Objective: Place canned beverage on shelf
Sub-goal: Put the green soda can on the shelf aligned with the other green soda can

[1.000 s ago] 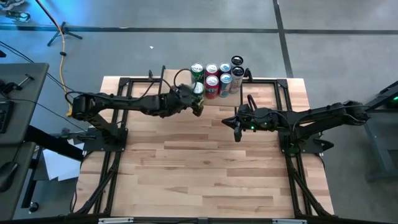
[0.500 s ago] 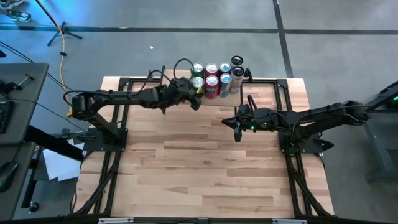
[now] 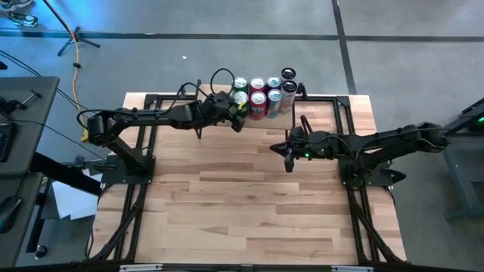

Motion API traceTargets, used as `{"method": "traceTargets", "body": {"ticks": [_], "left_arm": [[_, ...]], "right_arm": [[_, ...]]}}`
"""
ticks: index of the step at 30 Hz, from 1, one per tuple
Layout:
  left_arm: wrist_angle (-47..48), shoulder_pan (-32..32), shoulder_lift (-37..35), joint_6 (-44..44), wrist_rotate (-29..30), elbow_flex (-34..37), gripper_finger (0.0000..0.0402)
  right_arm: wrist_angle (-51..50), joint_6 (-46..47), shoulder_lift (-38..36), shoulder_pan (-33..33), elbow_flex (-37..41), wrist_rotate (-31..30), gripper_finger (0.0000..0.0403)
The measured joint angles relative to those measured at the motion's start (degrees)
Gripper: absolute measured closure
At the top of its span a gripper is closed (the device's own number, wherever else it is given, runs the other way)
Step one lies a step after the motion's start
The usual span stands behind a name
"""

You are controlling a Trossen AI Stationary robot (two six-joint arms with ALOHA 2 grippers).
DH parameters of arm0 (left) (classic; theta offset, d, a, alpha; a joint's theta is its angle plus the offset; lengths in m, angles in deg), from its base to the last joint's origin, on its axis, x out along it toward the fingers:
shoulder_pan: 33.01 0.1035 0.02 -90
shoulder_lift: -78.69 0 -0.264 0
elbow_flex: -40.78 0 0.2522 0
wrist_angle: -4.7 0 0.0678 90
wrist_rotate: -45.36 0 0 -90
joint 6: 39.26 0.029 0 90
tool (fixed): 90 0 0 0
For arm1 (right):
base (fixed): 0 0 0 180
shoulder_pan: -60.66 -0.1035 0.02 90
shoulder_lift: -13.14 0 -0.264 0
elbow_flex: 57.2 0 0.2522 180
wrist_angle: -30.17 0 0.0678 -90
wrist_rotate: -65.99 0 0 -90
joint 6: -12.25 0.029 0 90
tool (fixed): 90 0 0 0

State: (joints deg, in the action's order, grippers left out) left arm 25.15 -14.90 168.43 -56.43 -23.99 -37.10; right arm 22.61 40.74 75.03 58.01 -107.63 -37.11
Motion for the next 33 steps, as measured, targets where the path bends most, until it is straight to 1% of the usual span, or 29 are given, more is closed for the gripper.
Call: {"method": "traceTargets", "body": {"ticks": [11,17,29,33], "left_arm": [[0.01,-0.11,0.0,-0.08,0.04,0.0,0.0137],[-0.04,-0.11,0.0,2.31,0.09,0.0,0.0137],[-0.01,-0.11,0.0,2.32,0.42,0.0,0.0137],[0.01,-0.11,0.0,2.29,0.45,0.0,0.0127]], "right_arm": [[0.0,0.02,0.0,-0.01,0.0,0.0,0.0403],[0.0,0.02,0.0,0.0,0.0,0.0,0.0403],[0.0,0.02,0.0,-0.01,0.0,0.0,0.0403],[0.02,0.02,0.0,-0.02,0.0,0.0,0.0403]]}}
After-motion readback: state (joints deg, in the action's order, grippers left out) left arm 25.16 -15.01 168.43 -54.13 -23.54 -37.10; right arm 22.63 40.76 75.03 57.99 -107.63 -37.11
